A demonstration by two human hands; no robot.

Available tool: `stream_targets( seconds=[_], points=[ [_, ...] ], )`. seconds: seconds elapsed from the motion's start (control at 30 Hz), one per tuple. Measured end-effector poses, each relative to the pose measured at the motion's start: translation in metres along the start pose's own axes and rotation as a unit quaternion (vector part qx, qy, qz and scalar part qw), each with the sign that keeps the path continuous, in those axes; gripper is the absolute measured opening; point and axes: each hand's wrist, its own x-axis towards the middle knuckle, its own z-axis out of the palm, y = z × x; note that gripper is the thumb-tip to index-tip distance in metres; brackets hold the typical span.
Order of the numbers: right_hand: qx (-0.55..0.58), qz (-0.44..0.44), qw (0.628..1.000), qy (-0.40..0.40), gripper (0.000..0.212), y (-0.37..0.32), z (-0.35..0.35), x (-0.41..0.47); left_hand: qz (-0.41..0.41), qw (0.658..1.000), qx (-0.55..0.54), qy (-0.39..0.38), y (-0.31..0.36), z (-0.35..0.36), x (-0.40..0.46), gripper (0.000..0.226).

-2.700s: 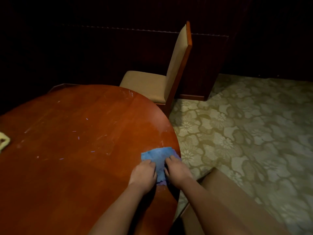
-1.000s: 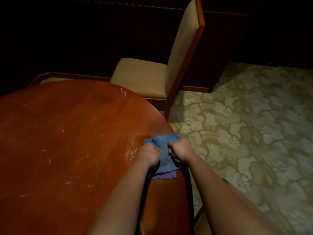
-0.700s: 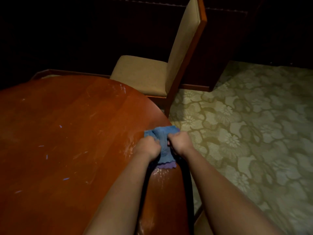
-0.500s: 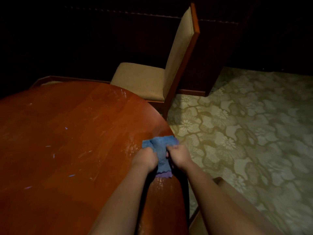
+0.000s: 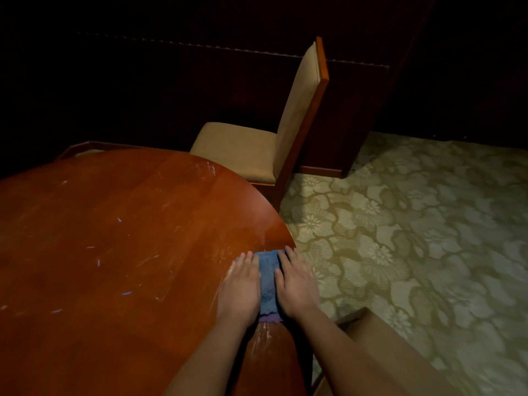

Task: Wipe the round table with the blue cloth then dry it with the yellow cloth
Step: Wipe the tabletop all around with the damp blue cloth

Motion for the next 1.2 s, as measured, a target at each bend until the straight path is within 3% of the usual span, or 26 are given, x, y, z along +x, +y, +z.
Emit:
stream_targets(
  seconds=[0.07,0.2,0.3,0.4,0.47,0.6,0.67,0.73,0.87,1.0,1.2],
  points=[
    [0.010,0.017,1.000,0.023,0.065,-0.002,0.009,0.000,0.000,0.999,0.039,-0.023,0.000,0.008,-0.002,0.053],
    [0.095,0.132,0.980,0.116,0.049,-0.006,0.017,0.010,-0.042,0.999,0.017,0.009,0.004,0.012,0.011,0.055],
    [0.116,0.201,0.969,0.089,0.053,-0.010,0.017,0.026,-0.063,0.998,0.014,0.017,0.006,0.010,0.034,0.056],
    [0.060,0.200,0.976,0.054,0.055,-0.011,0.020,0.033,-0.062,0.998,0.026,0.000,0.008,0.020,0.035,0.068],
    [0.038,0.195,0.979,0.042,0.056,-0.010,0.020,0.035,-0.061,0.998,0.013,0.033,0.006,0.027,0.032,0.078],
    [0.019,0.173,0.985,0.012,0.058,-0.005,0.018,0.039,-0.030,0.979,0.023,0.201,0.000,0.034,0.036,0.049],
    [0.024,0.185,0.982,0.016,0.058,-0.003,0.015,0.046,-0.044,0.969,0.026,0.240,-0.001,0.033,0.042,0.034],
    [0.011,0.185,0.982,0.043,0.053,-0.001,0.009,0.054,-0.064,0.970,0.035,0.231,0.000,0.027,0.050,0.028],
    [-0.023,0.139,0.981,0.134,0.025,0.000,0.003,0.069,-0.056,0.977,0.052,0.197,-0.007,0.028,0.070,0.039],
    [-0.028,0.169,0.981,0.087,0.029,0.001,0.002,0.088,-0.058,0.973,0.056,0.214,-0.010,0.031,0.092,0.035],
    [-0.001,0.177,0.966,0.188,0.032,-0.003,0.012,0.131,-0.094,0.971,0.046,0.216,-0.011,0.030,0.131,0.034]
  ],
)
